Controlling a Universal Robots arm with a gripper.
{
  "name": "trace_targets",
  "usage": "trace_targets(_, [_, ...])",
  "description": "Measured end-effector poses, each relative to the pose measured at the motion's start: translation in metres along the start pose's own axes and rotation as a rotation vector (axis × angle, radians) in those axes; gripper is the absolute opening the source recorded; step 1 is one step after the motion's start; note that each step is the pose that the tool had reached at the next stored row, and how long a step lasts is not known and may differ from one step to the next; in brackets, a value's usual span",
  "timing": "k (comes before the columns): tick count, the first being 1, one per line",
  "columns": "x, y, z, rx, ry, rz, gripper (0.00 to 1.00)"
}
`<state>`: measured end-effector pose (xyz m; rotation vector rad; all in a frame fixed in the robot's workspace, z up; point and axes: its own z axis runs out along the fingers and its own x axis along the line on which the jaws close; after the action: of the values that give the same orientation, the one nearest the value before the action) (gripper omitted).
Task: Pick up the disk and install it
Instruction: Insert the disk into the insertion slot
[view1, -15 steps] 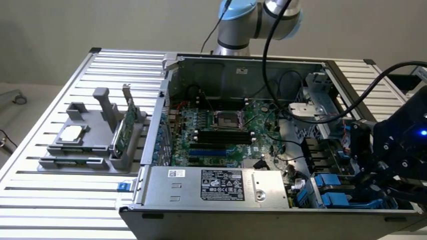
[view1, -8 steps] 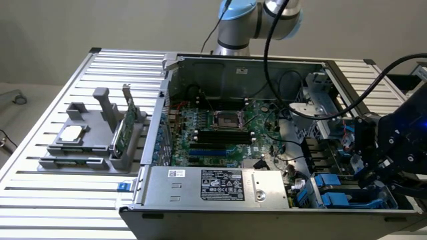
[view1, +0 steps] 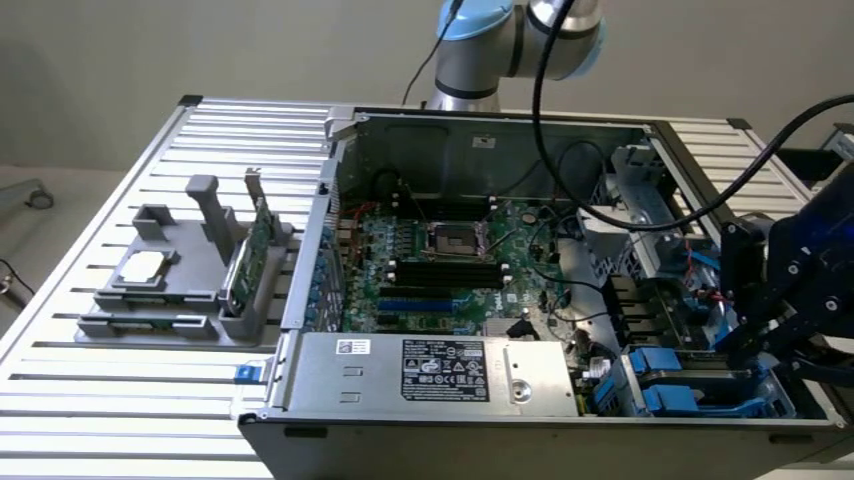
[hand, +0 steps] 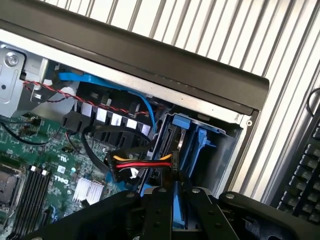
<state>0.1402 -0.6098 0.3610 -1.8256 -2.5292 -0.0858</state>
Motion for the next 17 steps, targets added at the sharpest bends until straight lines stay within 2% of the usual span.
trace_targets(2, [0.003, -0.0008, 0.0012, -0.0082, -0.0029, 0.004, 0.16])
trace_targets(7, [0.007, -0.0048, 0.0067, -0.0174, -0.0063, 0.027, 0.16])
trace_targets(10, [0.007, -0.0055, 0.01, -0.0216, -0.0084, 0.054, 0.16])
trace_targets(17, [0.007, -0.0058, 0.0141, -0.0267, -0.0128, 0.152, 0.16])
